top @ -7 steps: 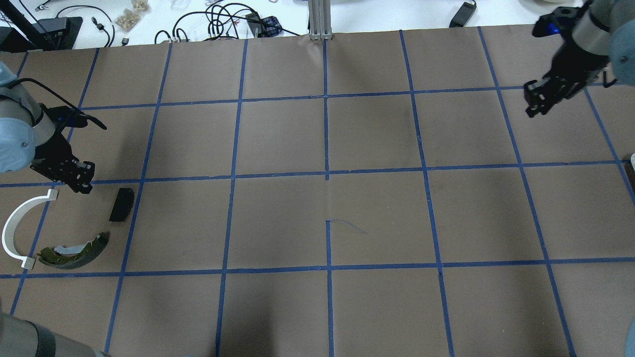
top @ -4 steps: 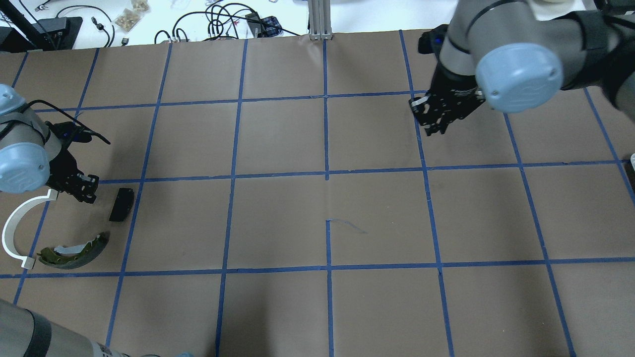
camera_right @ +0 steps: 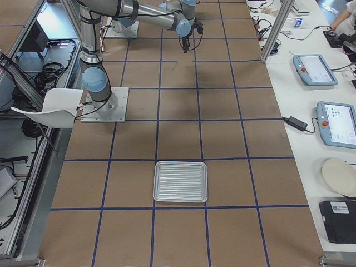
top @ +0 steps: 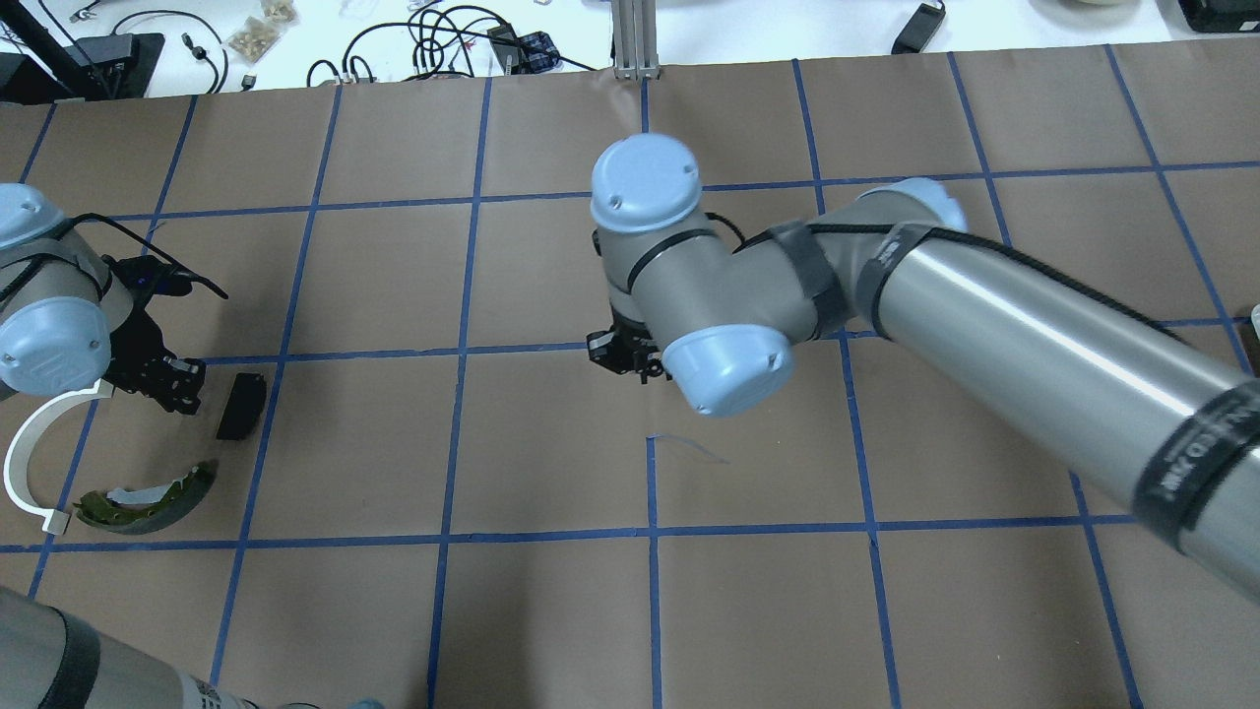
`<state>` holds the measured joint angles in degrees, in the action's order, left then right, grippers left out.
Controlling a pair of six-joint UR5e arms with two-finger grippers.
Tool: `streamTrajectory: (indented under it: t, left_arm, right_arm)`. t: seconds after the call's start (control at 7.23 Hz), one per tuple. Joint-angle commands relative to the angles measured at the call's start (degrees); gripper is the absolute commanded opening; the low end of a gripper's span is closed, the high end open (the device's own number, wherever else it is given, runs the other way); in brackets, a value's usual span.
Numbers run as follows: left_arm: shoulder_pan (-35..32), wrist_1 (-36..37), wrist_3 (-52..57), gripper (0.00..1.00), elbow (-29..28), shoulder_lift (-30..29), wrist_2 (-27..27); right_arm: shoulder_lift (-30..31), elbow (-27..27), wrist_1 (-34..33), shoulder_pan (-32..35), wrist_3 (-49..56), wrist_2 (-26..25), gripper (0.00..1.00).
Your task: Place bearing gear from tray to pile
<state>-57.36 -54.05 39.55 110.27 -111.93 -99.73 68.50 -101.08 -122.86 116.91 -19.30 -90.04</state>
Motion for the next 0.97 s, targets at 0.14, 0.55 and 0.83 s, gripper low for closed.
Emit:
streamTrajectory:
  t: [0.14, 0.55, 0.83]
  left_arm:
    - [0.05, -0.43, 0.09, 1.0, -0.66, 1.01, -0.2]
    - [-5.11, -2.97, -7.15, 1.0, -3.56, 3.02, 3.12]
    - [-12.48, -6.32, -16.13, 1.0, -5.67, 5.31, 4.88]
  right_arm:
    - [-6.61, -0.87, -9.66, 5.25, -5.05, -0.05, 0.22]
    - [-3.31, -0.17, -8.63, 3.16, -2.95, -1.1, 1.0]
    - [5.8, -0.17, 2.04, -7.95, 10.62, -0.93, 1.0]
